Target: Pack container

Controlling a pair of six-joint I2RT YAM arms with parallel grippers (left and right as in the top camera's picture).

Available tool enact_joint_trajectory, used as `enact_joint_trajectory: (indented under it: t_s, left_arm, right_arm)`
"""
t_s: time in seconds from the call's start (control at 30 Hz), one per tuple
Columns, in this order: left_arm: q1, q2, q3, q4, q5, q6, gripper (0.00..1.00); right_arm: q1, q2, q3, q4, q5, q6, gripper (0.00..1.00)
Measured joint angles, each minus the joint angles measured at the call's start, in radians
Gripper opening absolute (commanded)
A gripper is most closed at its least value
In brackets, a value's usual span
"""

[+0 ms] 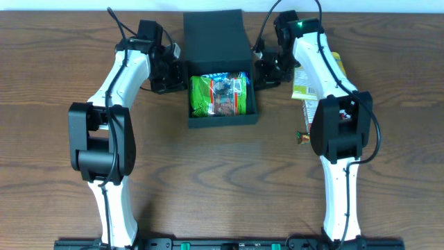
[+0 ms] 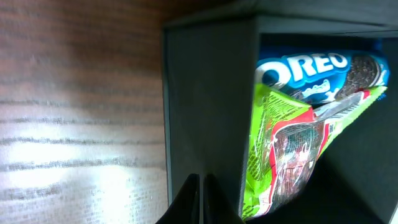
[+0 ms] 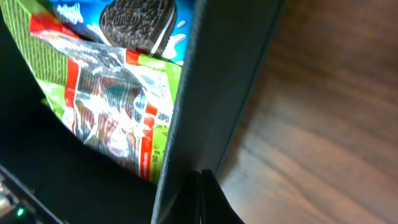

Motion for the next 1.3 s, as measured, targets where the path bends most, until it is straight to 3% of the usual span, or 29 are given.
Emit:
enact_joint_trajectory:
  t_s: [0.57, 0.77, 0.97, 1.0, 1.07, 1.3]
  left_arm:
    - [0.000, 0.000, 0.000, -0.215, -0.022, 0.051, 0.06]
    - [0.008, 0.000, 0.000, -0.203, -0.016, 0.059, 0.06]
    - [0.051, -0.020, 0.001, -0.122, -0.024, 0.061, 0.06]
    - [0.058, -0.032, 0.001, -0.103, -0.031, 0.062, 0.08]
    - [0.066, -0.063, 0.004, -0.063, -0.047, 0.068, 0.34]
    - [0.037, -0.116, 0.021, -0.019, -0.068, 0.077, 0.39]
  right_arm:
    - [0.043, 0.000, -0.006, -0.175, -0.009, -0.086, 0.02]
    - [0.043, -0.006, -0.006, -0.165, 0.026, -0.083, 0.02]
    - [0.050, -0.126, 0.002, -0.025, 0.129, -0.049, 0.01]
    - [0.053, -0.152, 0.003, -0.001, 0.135, -0.045, 0.02]
    - [0.059, -0.211, 0.012, 0.043, 0.149, -0.034, 0.01]
    - [0.073, -0.278, 0.035, 0.075, 0.156, -0.002, 0.01]
